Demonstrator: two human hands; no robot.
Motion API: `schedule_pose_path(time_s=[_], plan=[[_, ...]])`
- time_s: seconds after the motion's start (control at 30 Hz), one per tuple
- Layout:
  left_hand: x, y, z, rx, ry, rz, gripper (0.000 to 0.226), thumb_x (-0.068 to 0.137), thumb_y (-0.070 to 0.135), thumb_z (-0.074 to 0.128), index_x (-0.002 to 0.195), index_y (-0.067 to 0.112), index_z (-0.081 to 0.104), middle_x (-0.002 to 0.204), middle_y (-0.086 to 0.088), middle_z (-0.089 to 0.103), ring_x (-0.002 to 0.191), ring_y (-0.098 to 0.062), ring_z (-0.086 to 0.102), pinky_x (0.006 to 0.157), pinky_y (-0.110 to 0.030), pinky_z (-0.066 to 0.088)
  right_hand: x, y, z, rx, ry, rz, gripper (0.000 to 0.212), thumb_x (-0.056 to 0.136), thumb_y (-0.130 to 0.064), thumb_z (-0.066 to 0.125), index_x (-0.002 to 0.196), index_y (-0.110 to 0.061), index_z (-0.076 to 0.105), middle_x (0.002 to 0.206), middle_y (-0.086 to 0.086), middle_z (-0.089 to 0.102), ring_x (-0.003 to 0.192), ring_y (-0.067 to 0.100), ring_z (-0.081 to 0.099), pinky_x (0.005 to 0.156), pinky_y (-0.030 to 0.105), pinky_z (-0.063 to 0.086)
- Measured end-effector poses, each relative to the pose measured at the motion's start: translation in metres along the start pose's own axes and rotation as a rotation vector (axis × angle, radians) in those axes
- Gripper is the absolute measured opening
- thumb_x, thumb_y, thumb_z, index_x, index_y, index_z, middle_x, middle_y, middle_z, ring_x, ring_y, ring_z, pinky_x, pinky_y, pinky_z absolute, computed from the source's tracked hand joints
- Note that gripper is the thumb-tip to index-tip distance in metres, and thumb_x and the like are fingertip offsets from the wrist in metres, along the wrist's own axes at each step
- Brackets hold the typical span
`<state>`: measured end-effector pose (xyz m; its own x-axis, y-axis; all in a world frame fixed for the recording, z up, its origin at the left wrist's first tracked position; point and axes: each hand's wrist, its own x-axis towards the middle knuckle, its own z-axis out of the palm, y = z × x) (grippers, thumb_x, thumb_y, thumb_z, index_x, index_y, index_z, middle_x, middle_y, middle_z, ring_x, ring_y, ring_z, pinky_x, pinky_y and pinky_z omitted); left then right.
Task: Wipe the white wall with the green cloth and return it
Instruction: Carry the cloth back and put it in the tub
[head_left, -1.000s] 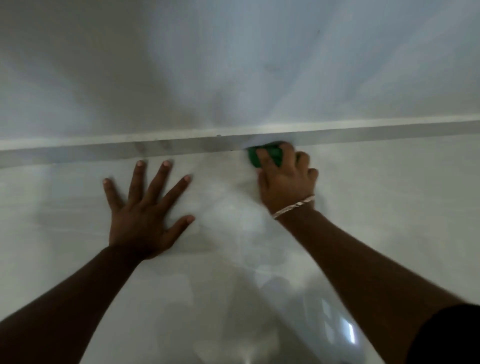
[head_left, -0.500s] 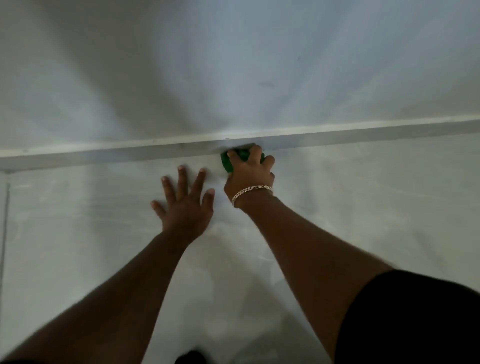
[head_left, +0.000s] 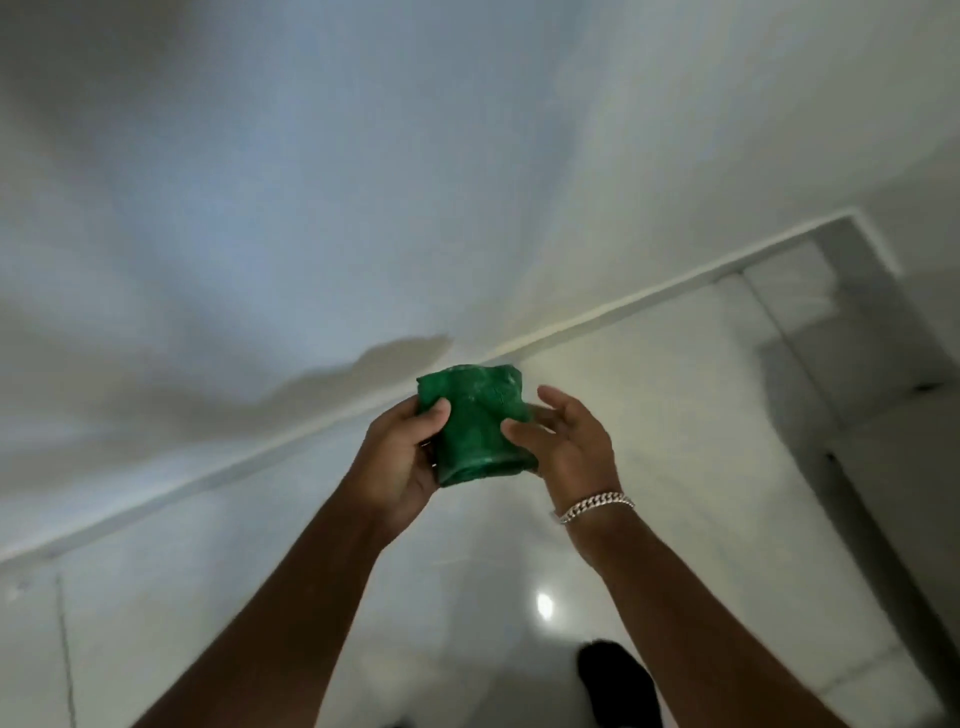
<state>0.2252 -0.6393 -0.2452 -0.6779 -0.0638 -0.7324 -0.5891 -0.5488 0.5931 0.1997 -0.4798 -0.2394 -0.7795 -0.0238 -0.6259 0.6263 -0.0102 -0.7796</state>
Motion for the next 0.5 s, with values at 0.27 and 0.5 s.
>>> schedule_pose_path(time_s=[0.27, 0.5], plan=[[-0.058, 0.043, 0.227, 0.46, -0.312, -0.021, 0.037, 0.085, 0.002, 0.068, 0.12, 0.014, 0.064, 0.106, -0.008, 0.077, 0.099, -0.028, 0.075, 0.082, -0.044, 0.062, -0.066, -0.141, -0.18, 0.166, 0.238, -0.133, 0.051, 0.072, 0.015, 0.073, 0.117, -0.007, 0.063, 0.095, 0.016, 0.074, 0.081, 0.027, 0.071, 0.065, 0.028, 0.061], [-0.104, 0.016, 0.436, 0.693, -0.359, 0.221, 0.046, 0.079, 0.002, 0.075, 0.122, 0.013, 0.064, 0.101, -0.01, 0.078, 0.089, -0.023, 0.076, 0.076, -0.035, 0.063, -0.126, -0.221, -0.352, 0.312, 0.537, -0.232, 0.059, 0.067, 0.016, 0.076, 0.119, -0.007, 0.062, 0.081, 0.004, 0.077, 0.071, 0.017, 0.074, 0.057, 0.027, 0.06]])
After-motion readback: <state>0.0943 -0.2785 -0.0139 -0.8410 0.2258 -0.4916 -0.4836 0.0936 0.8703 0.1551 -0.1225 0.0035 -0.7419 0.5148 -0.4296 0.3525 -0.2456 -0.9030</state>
